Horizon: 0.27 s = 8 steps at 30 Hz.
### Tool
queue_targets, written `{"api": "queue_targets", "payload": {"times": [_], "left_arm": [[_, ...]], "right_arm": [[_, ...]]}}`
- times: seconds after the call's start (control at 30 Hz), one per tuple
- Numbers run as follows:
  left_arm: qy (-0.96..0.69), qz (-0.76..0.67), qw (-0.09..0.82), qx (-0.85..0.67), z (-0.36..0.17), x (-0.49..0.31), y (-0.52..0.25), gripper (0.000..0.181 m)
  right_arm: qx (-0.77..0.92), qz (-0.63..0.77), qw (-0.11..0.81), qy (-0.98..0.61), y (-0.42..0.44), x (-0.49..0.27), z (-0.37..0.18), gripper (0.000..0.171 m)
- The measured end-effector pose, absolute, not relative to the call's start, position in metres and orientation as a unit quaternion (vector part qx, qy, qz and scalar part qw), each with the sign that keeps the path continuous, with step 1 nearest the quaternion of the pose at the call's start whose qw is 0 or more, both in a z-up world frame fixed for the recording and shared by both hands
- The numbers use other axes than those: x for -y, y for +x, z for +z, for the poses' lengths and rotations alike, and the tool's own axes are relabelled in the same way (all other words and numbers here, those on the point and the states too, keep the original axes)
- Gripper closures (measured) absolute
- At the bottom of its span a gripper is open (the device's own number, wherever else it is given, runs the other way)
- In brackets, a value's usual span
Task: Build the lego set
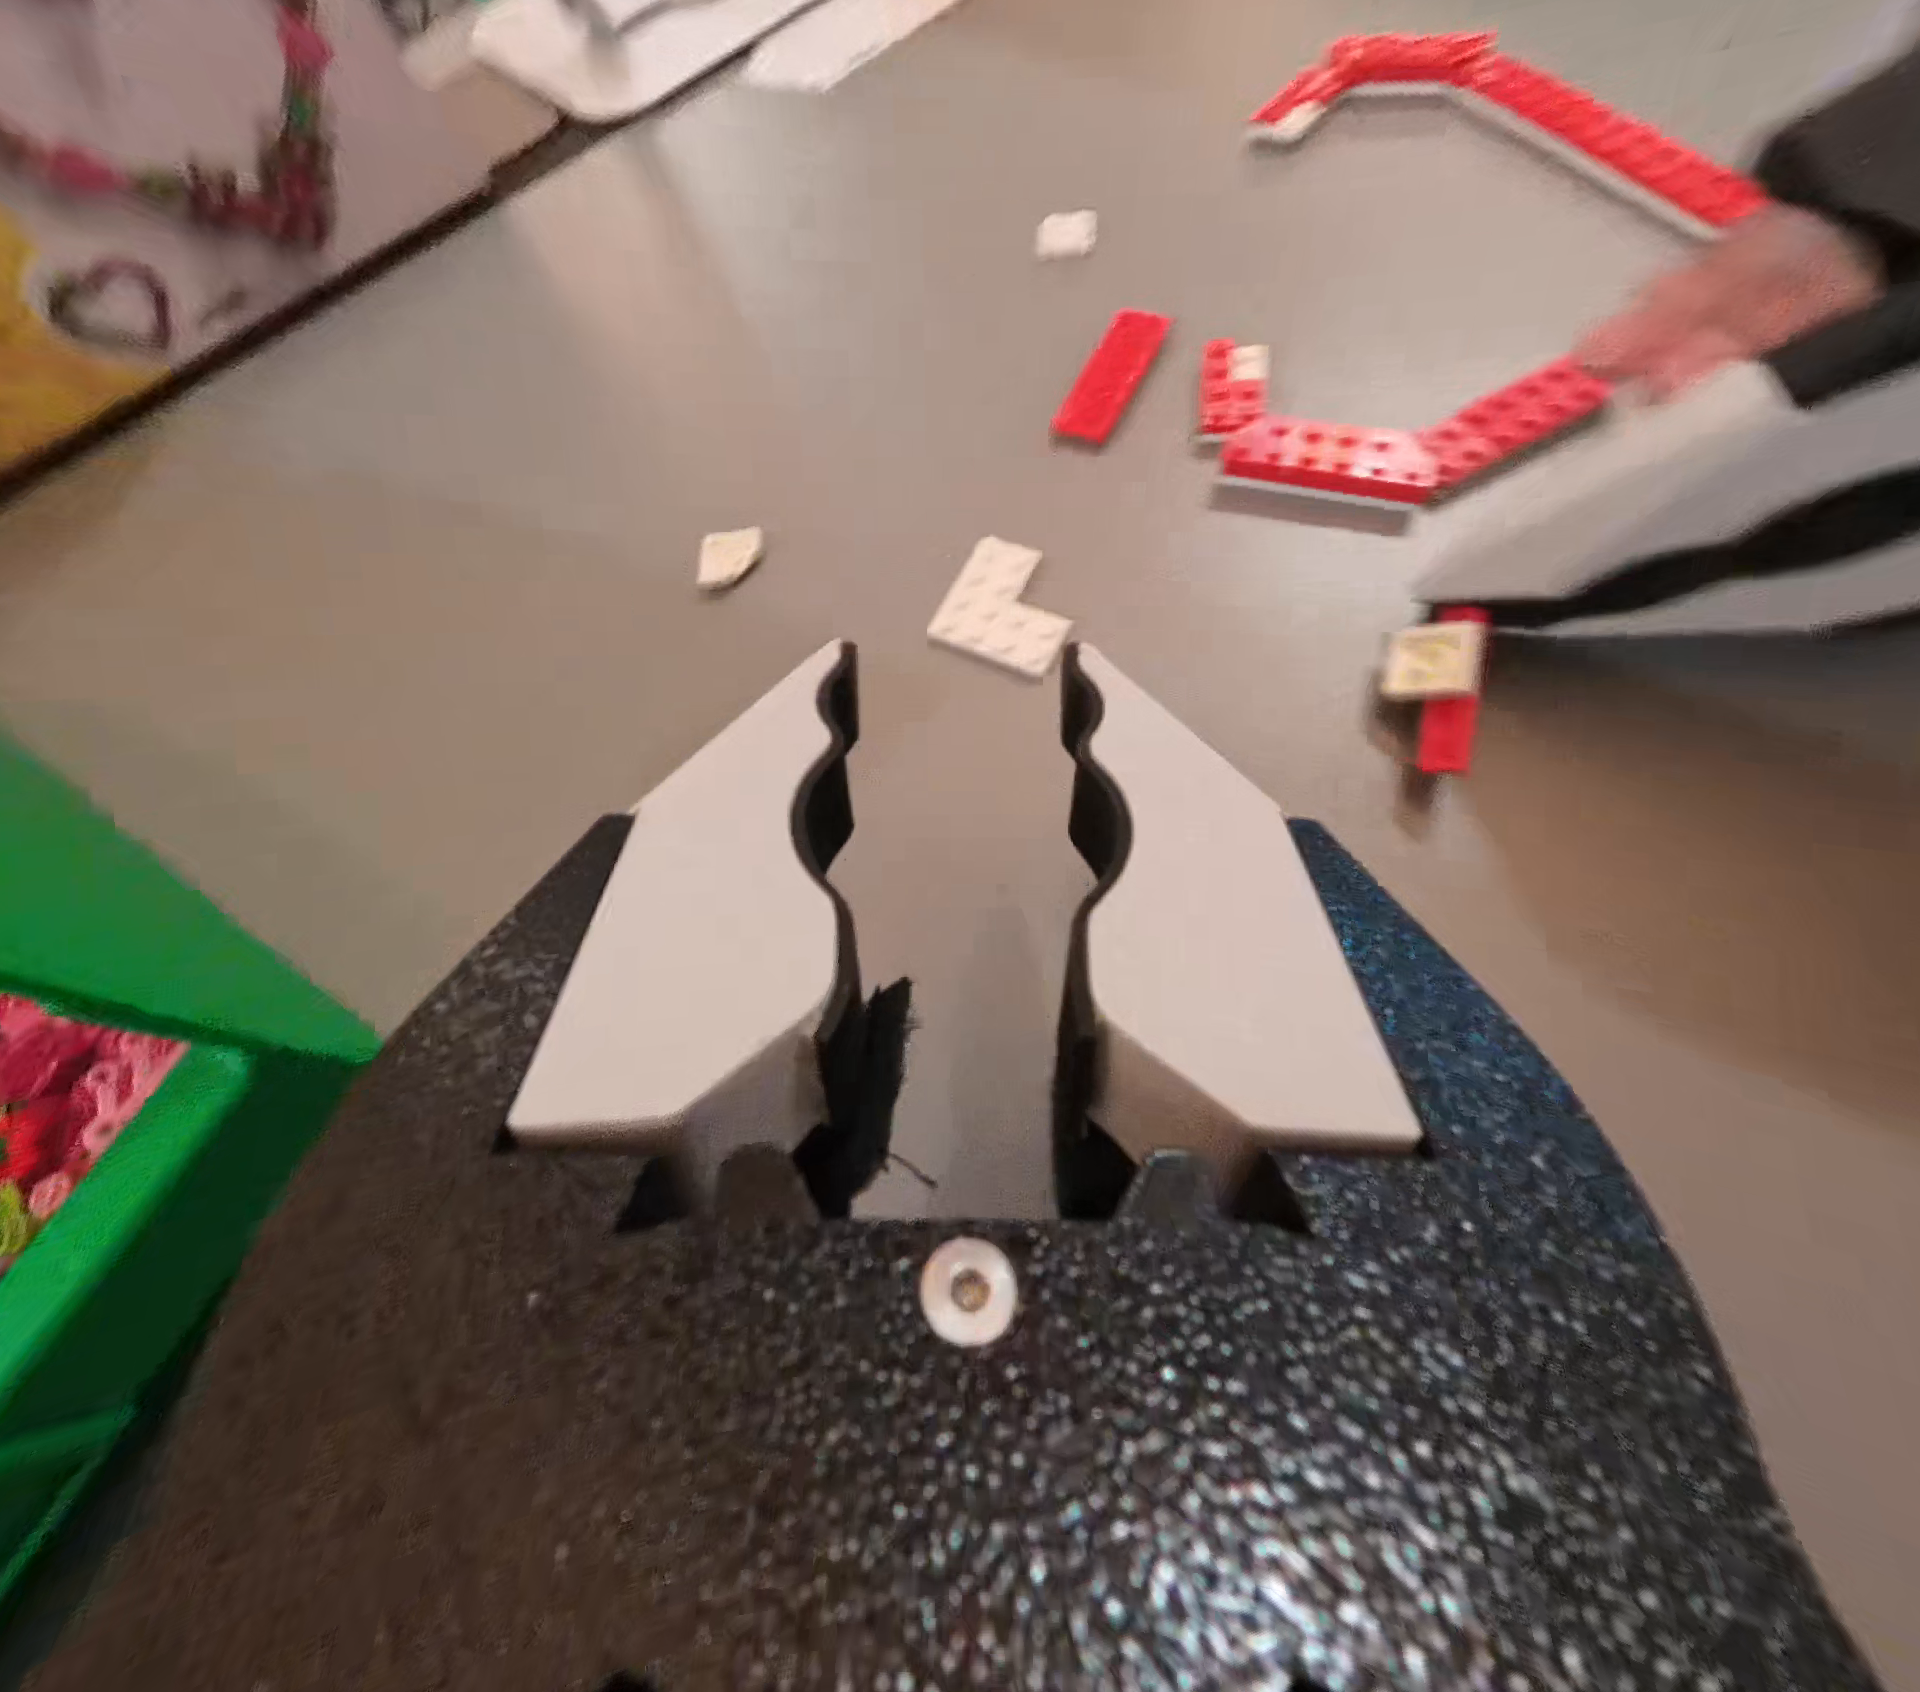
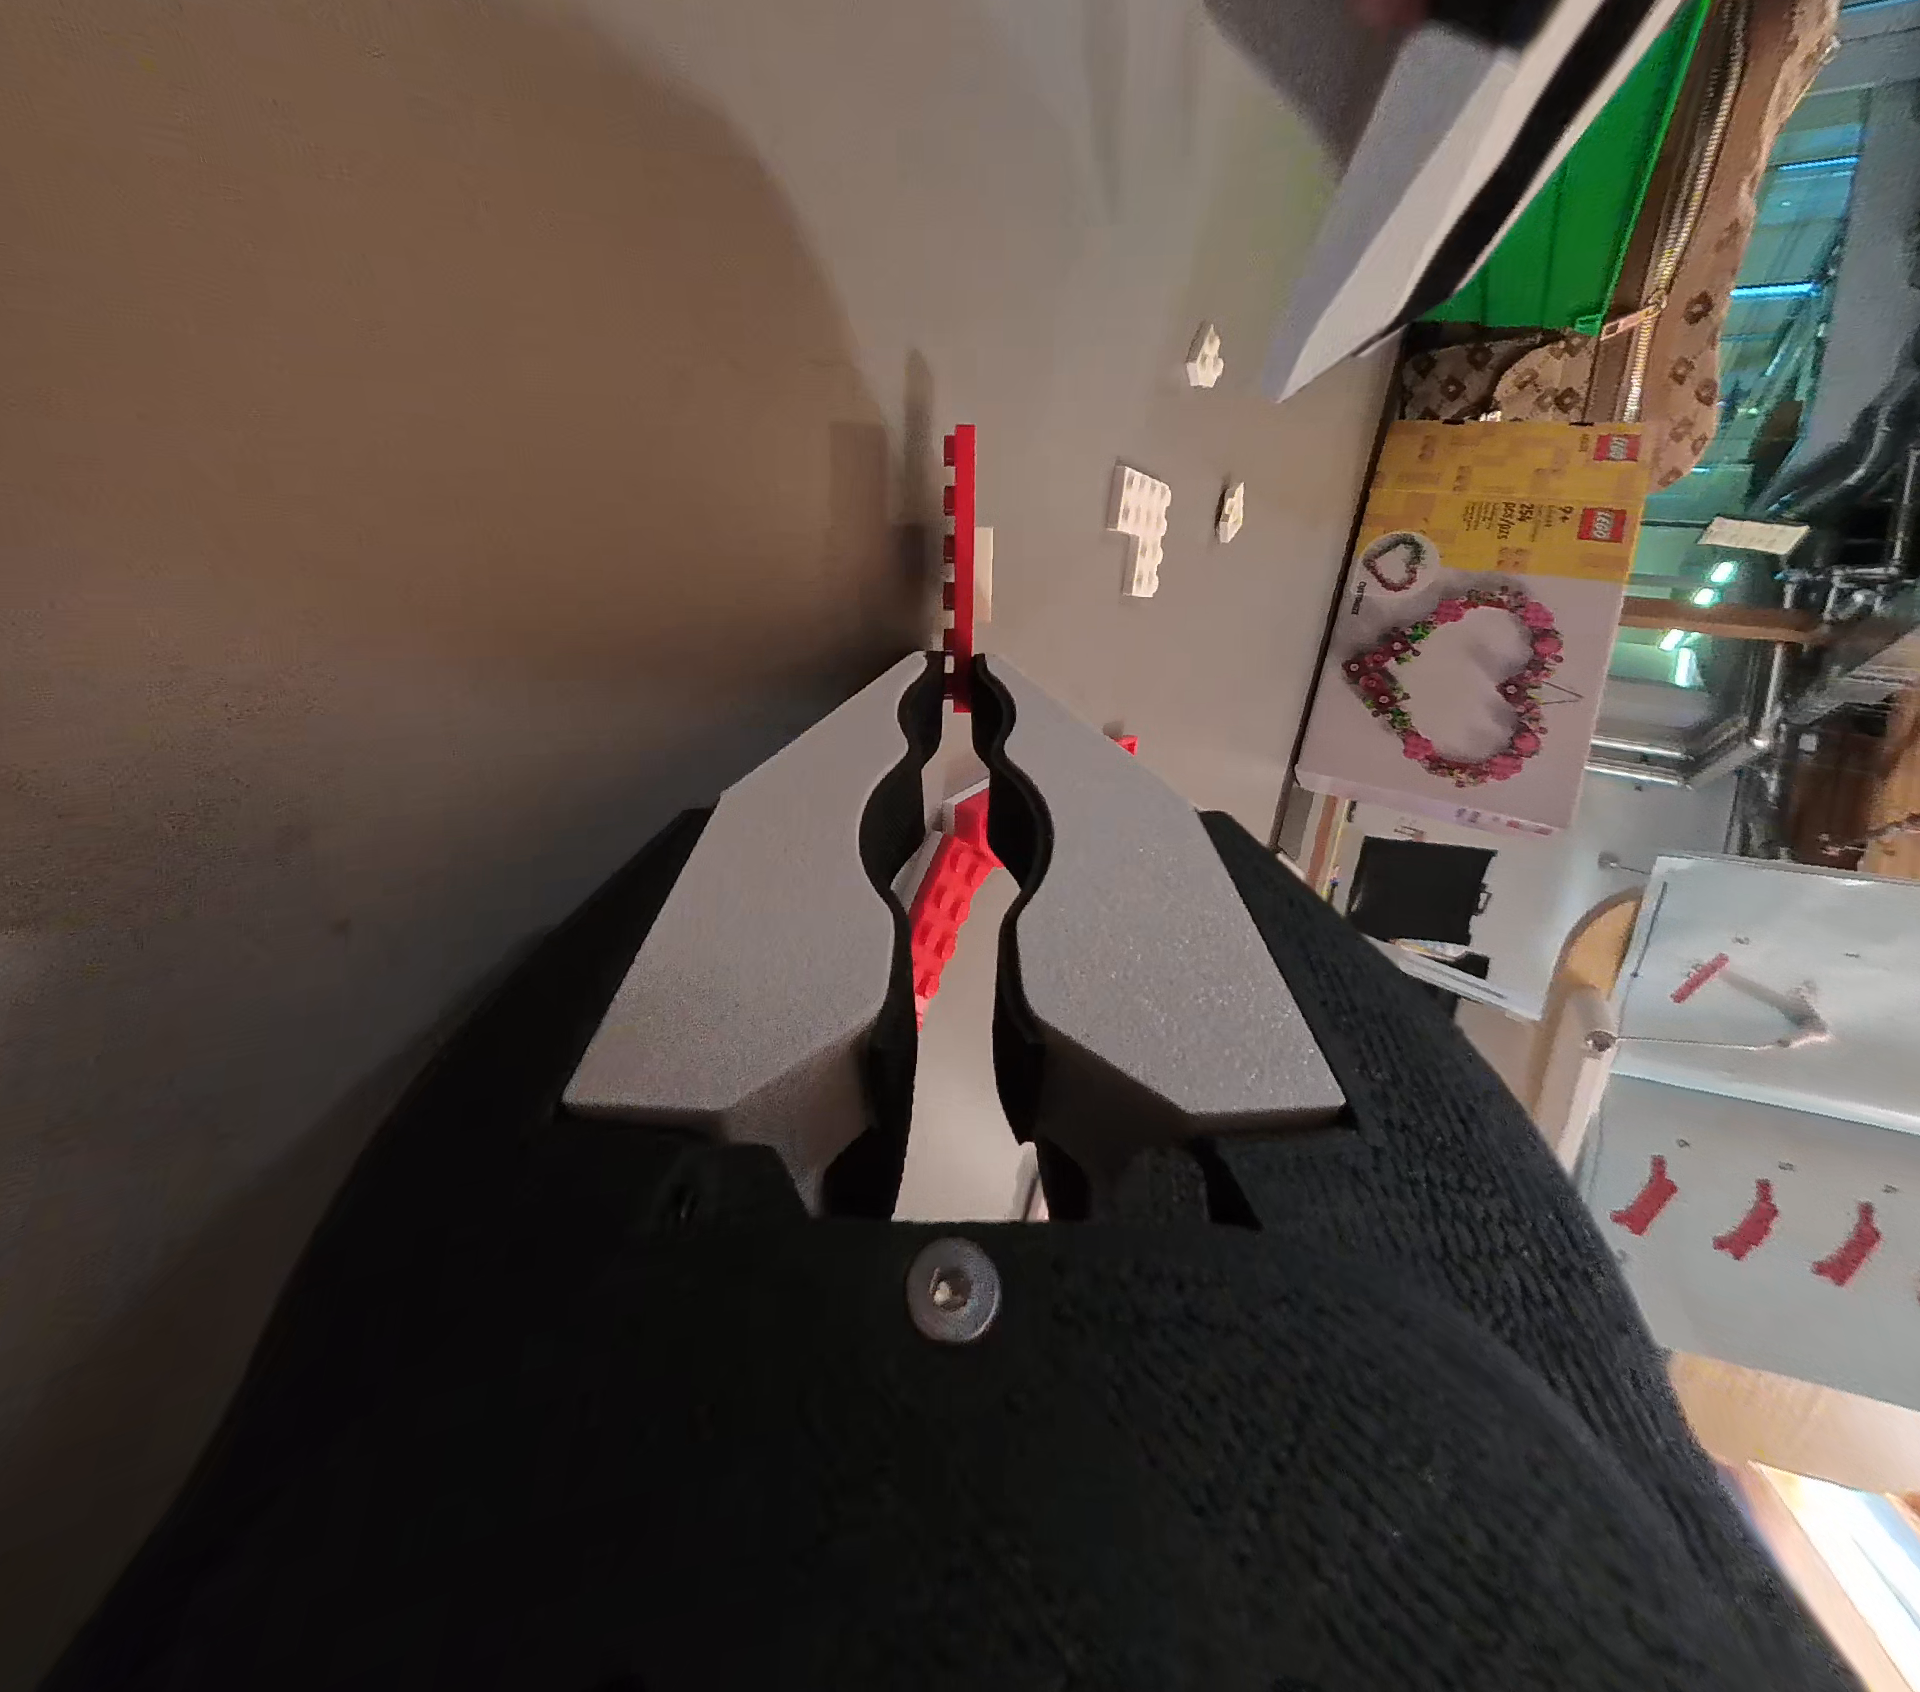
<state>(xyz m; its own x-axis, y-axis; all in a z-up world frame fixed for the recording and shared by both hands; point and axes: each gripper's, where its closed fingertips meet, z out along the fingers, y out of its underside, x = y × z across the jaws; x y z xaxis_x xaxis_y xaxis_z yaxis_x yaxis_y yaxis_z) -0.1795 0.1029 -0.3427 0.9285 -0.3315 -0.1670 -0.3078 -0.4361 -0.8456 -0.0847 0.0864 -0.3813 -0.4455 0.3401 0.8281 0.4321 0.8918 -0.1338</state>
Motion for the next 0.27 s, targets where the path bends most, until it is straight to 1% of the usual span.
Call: {"api": "queue_targets", "payload": {"times": [0.1,0.27], "left_arm": [[-0.880,-0.003,0.455,-0.136,-0.351,-0.122,-0.198,0.141],[-0.934,-0.007,0.349,-0.072,-0.369,-0.127,-0.218,0.138]], "right_arm": [[0.847,-0.054,0.482,-0.219,-0.085,-0.086,-0.381,0.168],[0.844,-0.056,0.489,-0.213,-0.085,-0.086,-0.381,0.168]]}}
